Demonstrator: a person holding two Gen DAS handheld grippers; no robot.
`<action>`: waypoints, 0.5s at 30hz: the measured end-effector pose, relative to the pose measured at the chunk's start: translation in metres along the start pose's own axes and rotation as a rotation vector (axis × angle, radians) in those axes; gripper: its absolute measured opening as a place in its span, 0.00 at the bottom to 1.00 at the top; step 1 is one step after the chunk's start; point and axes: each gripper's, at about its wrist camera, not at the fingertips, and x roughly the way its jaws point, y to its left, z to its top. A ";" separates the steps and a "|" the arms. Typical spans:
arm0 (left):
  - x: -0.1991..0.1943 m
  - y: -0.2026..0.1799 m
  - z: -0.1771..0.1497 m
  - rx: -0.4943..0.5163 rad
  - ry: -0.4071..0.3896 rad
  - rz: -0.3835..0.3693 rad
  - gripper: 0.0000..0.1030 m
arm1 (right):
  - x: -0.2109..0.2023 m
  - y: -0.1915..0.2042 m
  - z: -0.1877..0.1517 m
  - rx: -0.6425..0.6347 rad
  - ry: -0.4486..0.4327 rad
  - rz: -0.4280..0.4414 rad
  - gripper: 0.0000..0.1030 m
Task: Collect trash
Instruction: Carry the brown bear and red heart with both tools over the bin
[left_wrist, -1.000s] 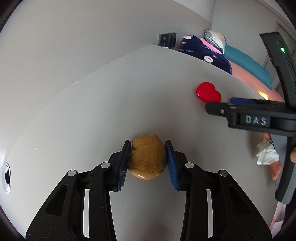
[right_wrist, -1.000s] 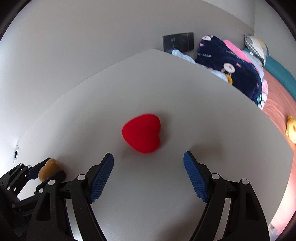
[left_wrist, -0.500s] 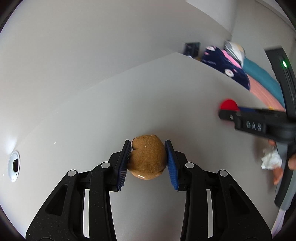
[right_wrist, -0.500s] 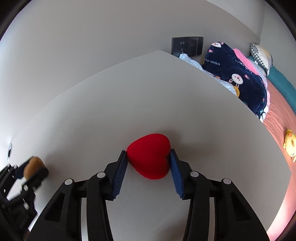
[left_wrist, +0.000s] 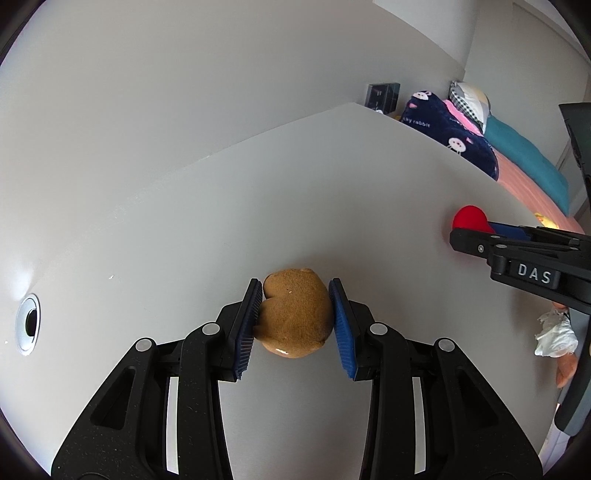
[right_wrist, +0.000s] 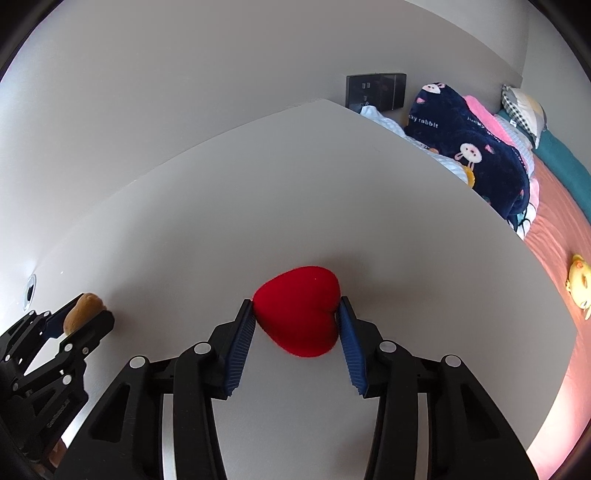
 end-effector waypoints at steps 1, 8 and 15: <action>-0.001 0.000 -0.001 -0.001 -0.001 0.002 0.36 | -0.003 0.000 -0.001 0.000 -0.002 0.001 0.45; -0.019 -0.012 -0.004 0.024 -0.011 -0.015 0.36 | -0.029 -0.002 -0.014 -0.005 -0.011 0.006 0.45; -0.048 -0.025 -0.016 0.048 -0.029 -0.042 0.36 | -0.064 -0.008 -0.041 0.017 -0.027 0.008 0.45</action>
